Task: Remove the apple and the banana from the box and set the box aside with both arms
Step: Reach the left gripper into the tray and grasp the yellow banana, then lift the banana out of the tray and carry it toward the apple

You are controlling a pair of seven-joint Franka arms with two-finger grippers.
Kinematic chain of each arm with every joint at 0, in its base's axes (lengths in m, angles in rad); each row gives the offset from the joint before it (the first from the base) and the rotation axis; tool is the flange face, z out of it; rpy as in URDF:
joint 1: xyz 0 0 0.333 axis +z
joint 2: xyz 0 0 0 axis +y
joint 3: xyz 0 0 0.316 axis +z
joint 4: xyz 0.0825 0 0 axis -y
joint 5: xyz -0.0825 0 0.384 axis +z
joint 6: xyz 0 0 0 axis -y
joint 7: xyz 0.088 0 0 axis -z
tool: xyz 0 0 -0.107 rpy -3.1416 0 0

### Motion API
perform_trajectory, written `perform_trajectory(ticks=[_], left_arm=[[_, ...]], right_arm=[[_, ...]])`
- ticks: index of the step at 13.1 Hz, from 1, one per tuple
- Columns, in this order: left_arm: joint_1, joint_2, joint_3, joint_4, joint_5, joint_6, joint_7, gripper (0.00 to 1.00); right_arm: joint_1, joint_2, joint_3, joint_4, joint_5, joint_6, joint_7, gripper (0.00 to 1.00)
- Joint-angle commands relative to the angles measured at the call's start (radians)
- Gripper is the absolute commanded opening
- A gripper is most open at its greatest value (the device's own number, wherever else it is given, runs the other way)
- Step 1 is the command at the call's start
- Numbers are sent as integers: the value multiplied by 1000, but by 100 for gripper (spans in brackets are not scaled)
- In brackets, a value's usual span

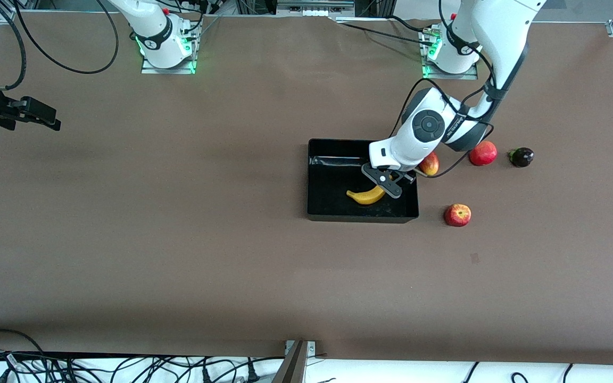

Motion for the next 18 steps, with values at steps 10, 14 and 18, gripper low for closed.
perform_trajectory(ticks=[10,14,18], left_arm=[[-59,109,39,18,16,95,6,21],[-59,106,38,19,18,93,16,0],[-57,54,38,18,19,75,11,0]], right_arm=[[-13,-2,4,4,20,-12,-4,100],[-13,-3,4,4,20,-14,-4,100],[-13,-2,4,4,20,-14,-4,100]])
